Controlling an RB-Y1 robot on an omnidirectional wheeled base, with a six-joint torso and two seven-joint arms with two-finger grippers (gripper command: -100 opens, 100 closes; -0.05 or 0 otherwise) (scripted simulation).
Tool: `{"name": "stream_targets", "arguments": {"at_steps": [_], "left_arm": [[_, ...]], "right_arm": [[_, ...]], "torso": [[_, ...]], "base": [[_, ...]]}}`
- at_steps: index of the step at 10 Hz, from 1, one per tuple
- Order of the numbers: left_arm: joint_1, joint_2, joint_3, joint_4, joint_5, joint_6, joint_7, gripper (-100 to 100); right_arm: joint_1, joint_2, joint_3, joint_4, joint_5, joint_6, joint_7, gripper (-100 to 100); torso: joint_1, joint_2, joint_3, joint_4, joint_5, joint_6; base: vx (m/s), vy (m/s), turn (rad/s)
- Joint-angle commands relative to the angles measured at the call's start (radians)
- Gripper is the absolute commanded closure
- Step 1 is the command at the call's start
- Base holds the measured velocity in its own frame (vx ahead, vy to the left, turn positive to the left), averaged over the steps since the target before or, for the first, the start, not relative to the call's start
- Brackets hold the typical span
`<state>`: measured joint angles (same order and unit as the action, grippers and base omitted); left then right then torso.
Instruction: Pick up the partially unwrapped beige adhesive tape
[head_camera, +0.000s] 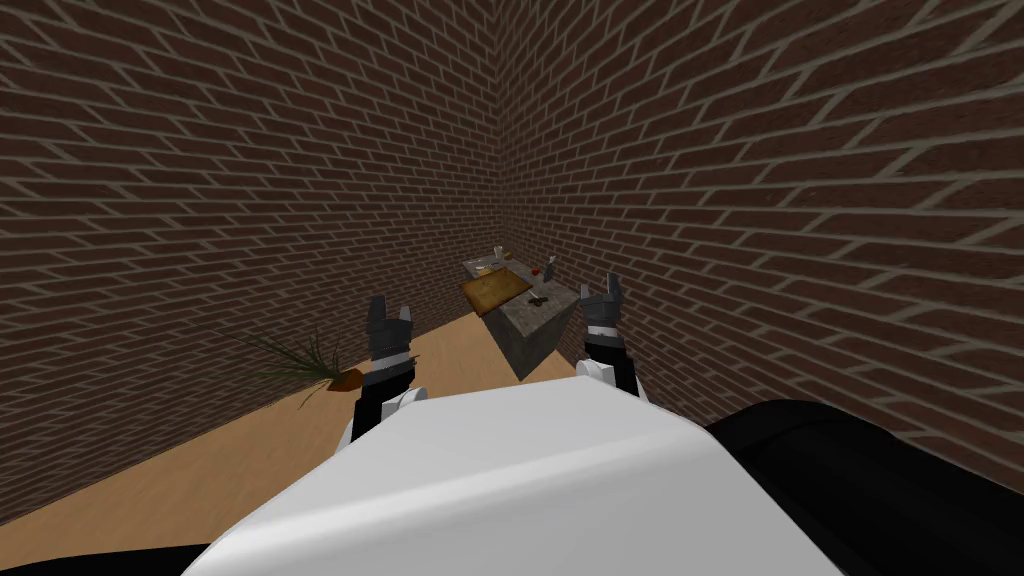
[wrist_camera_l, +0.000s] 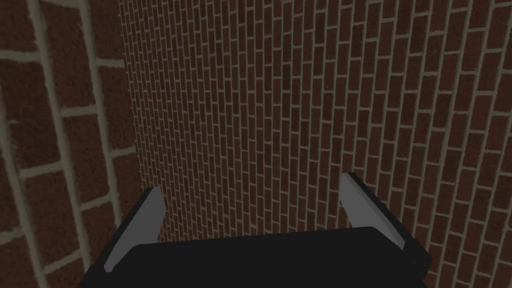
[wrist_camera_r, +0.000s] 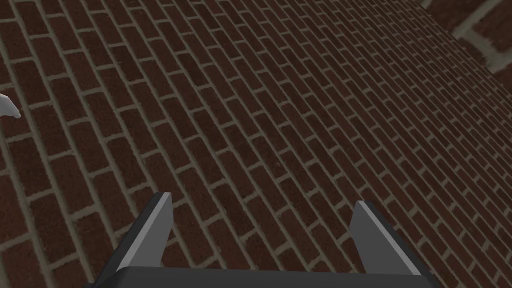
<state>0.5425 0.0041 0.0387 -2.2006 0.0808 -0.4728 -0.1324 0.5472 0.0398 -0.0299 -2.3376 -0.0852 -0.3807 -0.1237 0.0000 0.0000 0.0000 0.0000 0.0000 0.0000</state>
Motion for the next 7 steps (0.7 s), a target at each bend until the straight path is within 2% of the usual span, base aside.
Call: {"name": "stream_targets", "arguments": {"at_steps": [1,3,6,7], "left_arm": [[0.0,0.0,0.0,0.0,0.0,0.0,0.0,0],[0.0,0.0,0.0,0.0,0.0,0.0,0.0,0],[0.0,0.0,0.0,0.0,0.0,0.0,0.0,0],[0.0,0.0,0.0,0.0,0.0,0.0,0.0,0]], "right_arm": [[0.004,-0.039,-0.01,0.002,0.016,-0.004,0.004,-100],[0.013,-0.101,-0.034,0.008,0.053,-0.015,0.011,-100],[0.037,-0.193,-0.088,0.024,0.14,-0.039,0.028,-100],[0.037,-0.2,-0.088,0.024,0.143,-0.039,0.028,-100]], "torso": [[0.0,0.0,0.0,0.0,0.0,0.0],[-0.003,0.002,0.001,0.0,-0.001,0.0],[-0.008,0.006,0.003,0.001,-0.002,0.0],[-0.007,0.007,0.004,0.002,-0.002,0.0]], "base": [[-0.02,-0.023,0.071],[-0.053,-0.06,0.126],[-0.093,-0.1,0.2],[-0.073,-0.074,0.083]]}}
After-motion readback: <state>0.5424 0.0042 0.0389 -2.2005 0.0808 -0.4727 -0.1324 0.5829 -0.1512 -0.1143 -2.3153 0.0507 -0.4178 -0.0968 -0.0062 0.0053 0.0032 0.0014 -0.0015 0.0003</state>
